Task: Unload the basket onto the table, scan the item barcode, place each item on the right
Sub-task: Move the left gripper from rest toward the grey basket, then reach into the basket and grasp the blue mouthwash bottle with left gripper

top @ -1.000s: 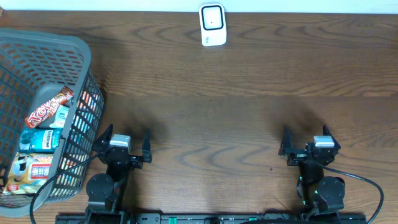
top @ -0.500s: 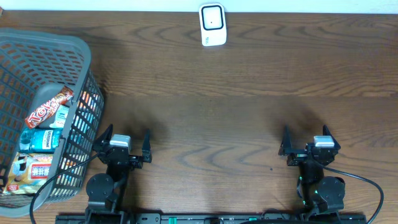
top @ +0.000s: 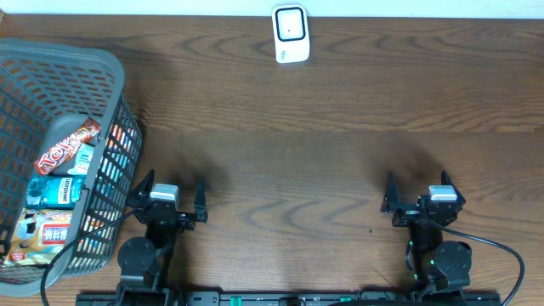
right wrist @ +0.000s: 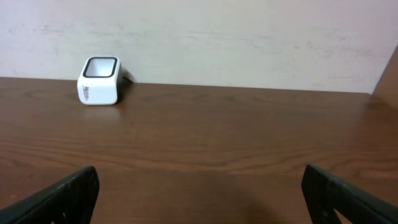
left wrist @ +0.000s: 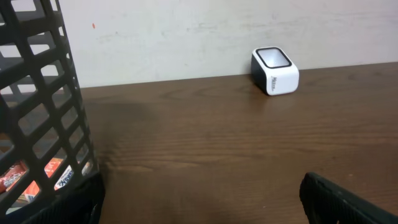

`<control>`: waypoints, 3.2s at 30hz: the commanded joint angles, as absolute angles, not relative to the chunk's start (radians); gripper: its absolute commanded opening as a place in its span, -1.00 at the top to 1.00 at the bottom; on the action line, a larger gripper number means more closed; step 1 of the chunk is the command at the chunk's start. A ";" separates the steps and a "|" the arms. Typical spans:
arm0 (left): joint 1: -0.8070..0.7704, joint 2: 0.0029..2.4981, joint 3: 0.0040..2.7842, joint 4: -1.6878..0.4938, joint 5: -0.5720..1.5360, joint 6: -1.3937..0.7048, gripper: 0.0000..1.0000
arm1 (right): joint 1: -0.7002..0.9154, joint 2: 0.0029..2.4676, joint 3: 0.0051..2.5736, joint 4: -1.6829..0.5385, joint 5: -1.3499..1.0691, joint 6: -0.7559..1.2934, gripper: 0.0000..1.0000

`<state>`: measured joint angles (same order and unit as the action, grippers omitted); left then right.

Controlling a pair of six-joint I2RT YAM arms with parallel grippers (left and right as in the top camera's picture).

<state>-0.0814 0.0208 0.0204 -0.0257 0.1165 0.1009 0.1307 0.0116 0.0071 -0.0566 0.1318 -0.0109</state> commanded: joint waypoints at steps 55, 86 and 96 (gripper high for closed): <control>0.146 1.022 1.659 -1.033 -0.208 -0.438 -0.96 | 0.138 0.012 0.006 -0.060 0.140 -0.016 -0.98; 0.715 1.741 1.381 -0.999 -0.091 -0.712 -0.87 | 0.138 0.012 0.006 -0.060 0.140 -0.016 -0.98; 0.715 1.782 1.245 -0.785 -0.091 -0.709 -0.55 | 0.138 0.013 0.006 -0.060 0.140 -0.016 -0.98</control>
